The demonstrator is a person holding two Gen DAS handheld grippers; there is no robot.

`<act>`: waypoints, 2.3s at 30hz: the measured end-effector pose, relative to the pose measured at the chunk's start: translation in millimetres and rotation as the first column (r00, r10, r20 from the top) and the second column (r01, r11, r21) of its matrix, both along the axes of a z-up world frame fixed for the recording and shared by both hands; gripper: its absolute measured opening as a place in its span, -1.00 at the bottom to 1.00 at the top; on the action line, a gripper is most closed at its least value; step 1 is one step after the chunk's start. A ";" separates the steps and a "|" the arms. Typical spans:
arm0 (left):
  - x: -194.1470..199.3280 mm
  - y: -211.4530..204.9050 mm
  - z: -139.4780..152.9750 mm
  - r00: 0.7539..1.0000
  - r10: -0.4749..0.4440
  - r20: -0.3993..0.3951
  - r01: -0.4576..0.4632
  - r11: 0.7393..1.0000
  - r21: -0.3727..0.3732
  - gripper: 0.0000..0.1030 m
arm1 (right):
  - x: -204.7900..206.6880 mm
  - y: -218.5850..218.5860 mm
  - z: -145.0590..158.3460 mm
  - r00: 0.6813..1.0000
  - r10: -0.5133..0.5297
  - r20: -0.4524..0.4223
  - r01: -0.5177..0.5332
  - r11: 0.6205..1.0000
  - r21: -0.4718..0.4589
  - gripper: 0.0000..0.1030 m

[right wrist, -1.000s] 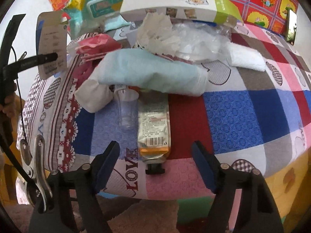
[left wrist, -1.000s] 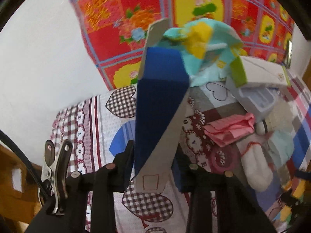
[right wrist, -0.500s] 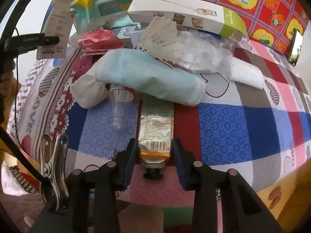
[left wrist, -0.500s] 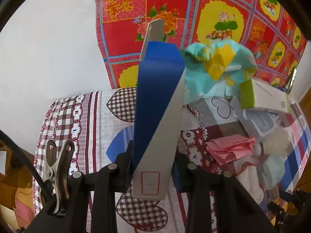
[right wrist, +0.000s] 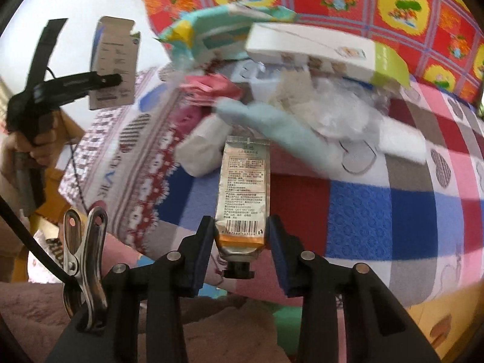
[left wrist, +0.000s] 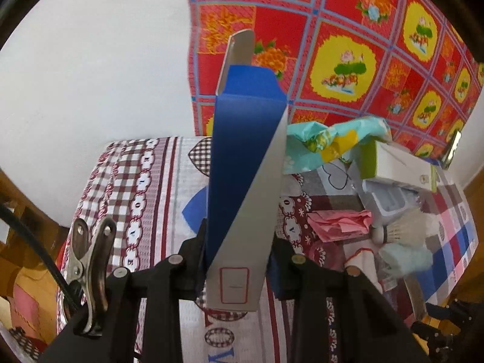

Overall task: Collect trash
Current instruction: 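Carry the box and the tube in both tools over to the red bucket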

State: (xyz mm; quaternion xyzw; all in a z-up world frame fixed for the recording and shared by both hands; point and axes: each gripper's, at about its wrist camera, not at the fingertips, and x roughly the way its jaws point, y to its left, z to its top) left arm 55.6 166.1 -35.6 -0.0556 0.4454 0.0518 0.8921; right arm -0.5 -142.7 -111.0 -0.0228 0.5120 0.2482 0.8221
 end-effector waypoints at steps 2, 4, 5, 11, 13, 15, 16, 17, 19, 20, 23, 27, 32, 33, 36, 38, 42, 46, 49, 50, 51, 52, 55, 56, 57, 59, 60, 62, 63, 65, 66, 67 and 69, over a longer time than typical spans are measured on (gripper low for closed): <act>-3.7 0.1 3.7 1.000 0.017 0.007 -0.017 1.000 0.001 -0.36 | 2.3 5.4 4.8 1.000 0.019 0.016 -0.019 1.000 0.010 -0.28; -5.7 -2.4 5.5 0.999 0.031 0.011 -0.031 1.000 -0.002 -0.36 | 3.9 9.8 10.1 0.999 0.043 0.033 -0.044 0.999 0.027 -0.28; -7.5 -2.1 7.2 0.999 0.039 0.012 -0.039 0.999 -0.008 -0.36 | 6.8 12.5 11.2 0.998 0.053 0.039 -0.054 0.998 0.034 -0.28; -22.9 1.7 15.9 0.996 0.082 0.023 -0.082 0.997 -0.013 -0.36 | 19.6 21.2 14.0 0.994 0.098 0.041 -0.102 0.988 0.117 -0.28; -24.6 0.0 15.9 0.995 0.097 0.024 -0.097 0.995 -0.011 -0.36 | 22.9 23.0 14.1 0.992 0.118 0.037 -0.122 0.982 0.144 -0.28; -30.0 0.2 16.7 0.993 0.116 0.025 -0.115 0.993 -0.007 -0.36 | 23.4 26.0 15.1 0.990 0.136 0.049 -0.142 0.978 0.154 -0.28; -33.2 0.1 17.1 0.992 0.124 0.027 -0.124 0.992 -0.004 -0.36 | 24.2 29.0 15.7 0.987 0.151 0.059 -0.159 0.975 0.156 -0.28; -36.7 0.2 17.4 0.991 0.132 0.028 -0.132 0.991 -0.002 -0.36 | 24.8 30.7 15.7 0.985 0.160 0.063 -0.168 0.973 0.158 -0.27; -41.6 0.2 17.6 0.989 0.147 0.034 -0.147 0.989 0.002 -0.36 | 25.7 34.1 16.5 0.982 0.176 0.072 -0.186 0.970 0.158 -0.28; -44.7 0.3 18.0 0.987 0.156 0.036 -0.156 0.988 0.002 -0.36 | 26.0 35.4 17.1 0.980 0.184 0.077 -0.194 0.968 0.158 -0.28; -51.5 1.2 18.9 0.983 0.178 0.041 -0.179 0.984 0.002 -0.36 | 27.4 40.7 18.9 0.974 0.209 0.090 -0.221 0.962 0.162 -0.27; -60.7 7.0 19.8 0.975 0.216 0.044 -0.216 0.976 -0.001 -0.36 | 31.5 50.8 21.0 0.966 0.239 0.097 -0.253 0.952 0.173 -0.28; -73.3 20.3 22.6 0.964 0.261 0.046 -0.261 0.965 0.000 -0.36 | 33.7 72.9 24.2 0.949 0.294 0.109 -0.310 0.934 0.178 -0.27; -75.6 23.7 23.0 0.961 0.272 0.045 -0.272 0.962 0.001 -0.36 | 34.3 77.7 24.1 0.946 0.306 0.109 -0.322 0.930 0.179 -0.27; -84.3 34.7 23.6 0.951 0.306 0.046 -0.306 0.952 0.001 -0.36 | 34.3 91.7 24.9 0.935 0.337 0.110 -0.352 0.919 0.176 -0.27; -90.7 42.7 24.1 0.943 0.330 0.048 -0.330 0.944 -0.001 -0.36 | 34.4 104.1 26.4 0.926 0.360 0.110 -0.375 0.910 0.176 -0.27; -104.8 65.2 24.5 0.921 0.386 0.052 -0.387 0.922 0.006 -0.36 | 34.3 126.3 28.3 0.913 0.392 0.112 -0.406 0.898 0.171 -0.27; -116.2 92.4 22.3 0.900 0.434 0.047 -0.435 0.900 0.013 -0.36 | 33.0 153.0 29.7 0.905 0.412 0.111 -0.425 0.888 0.172 -0.27; -123.7 114.9 19.0 0.887 0.459 0.040 -0.460 0.887 0.022 -0.36 | 32.3 174.4 29.0 0.905 0.412 0.103 -0.424 0.889 0.171 -0.27; -126.3 122.6 17.6 0.885 0.465 0.038 -0.466 0.884 0.025 -0.36 | 31.8 182.9 28.7 0.905 0.413 0.098 -0.424 0.889 0.172 -0.27; -129.0 132.9 15.6 0.881 0.472 0.032 -0.472 0.881 0.029 -0.36 | 31.0 188.5 29.0 0.905 0.414 0.096 -0.424 0.889 0.170 -0.27; -131.3 141.4 13.8 0.879 0.476 0.027 -0.477 0.878 0.031 -0.36 | 29.9 198.5 29.2 0.906 0.413 0.094 -0.424 0.890 0.166 -0.27; -137.0 170.2 4.4 0.871 0.492 0.002 -0.491 0.870 0.035 -0.36 | 27.6 219.2 30.2 0.909 0.406 0.089 -0.416 0.894 0.168 -0.27; -138.3 180.7 0.0 0.869 0.496 -0.009 -0.495 0.868 0.034 -0.36 | 27.3 226.3 30.0 0.912 0.401 0.087 -0.410 0.896 0.169 -0.27; -139.9 191.0 -4.7 0.866 0.499 -0.020 -0.498 0.866 0.034 -0.36 | 27.0 235.6 29.4 0.915 0.393 0.085 -0.403 0.900 0.169 -0.27; -140.4 208.8 -15.5 0.864 0.503 -0.042 -0.501 0.864 0.039 -0.36 | 26.2 249.0 28.4 0.921 0.381 0.082 -0.389 0.906 0.164 -0.27; -140.5 219.0 -23.0 0.860 0.506 -0.058 -0.504 0.862 0.045 -0.36 | 25.5 253.8 28.6 0.923 0.376 0.082 -0.385 0.909 0.160 -0.27; -140.2 237.4 -39.6 0.856 0.509 -0.085 -0.508 0.860 0.040 -0.36 | 23.7 264.1 28.3 0.931 0.356 0.078 -0.364 0.919 0.152 -0.27; -139.5 245.7 -48.1 0.855 0.509 -0.099 -0.508 0.861 0.033 -0.36 | 23.5 269.0 27.7 0.935 0.346 0.073 -0.353 0.924 0.150 -0.27; -139.1 262.7 -67.5 0.854 0.505 -0.125 -0.506 0.862 0.024 -0.36 | 22.6 278.9 27.0 0.942 0.327 0.070 -0.334 0.932 0.138 -0.27; -138.6 273.2 -80.2 0.853 0.502 -0.144 -0.505 0.863 0.020 -0.36 | 21.4 284.5 26.7 0.946 0.317 0.070 -0.323 0.937 0.129 -0.27; -137.9 279.8 -89.0 0.852 0.499 -0.158 -0.504 0.864 0.012 -0.36 | 20.8 289.3 26.5 0.949 0.308 0.069 -0.314 0.941 0.122 -0.27; -136.0 297.9 -111.8 0.850 0.491 -0.189 -0.501 0.866 -0.002 -0.36 | 19.1 297.8 26.3 0.954 0.291 0.066 -0.297 0.949 0.108 -0.27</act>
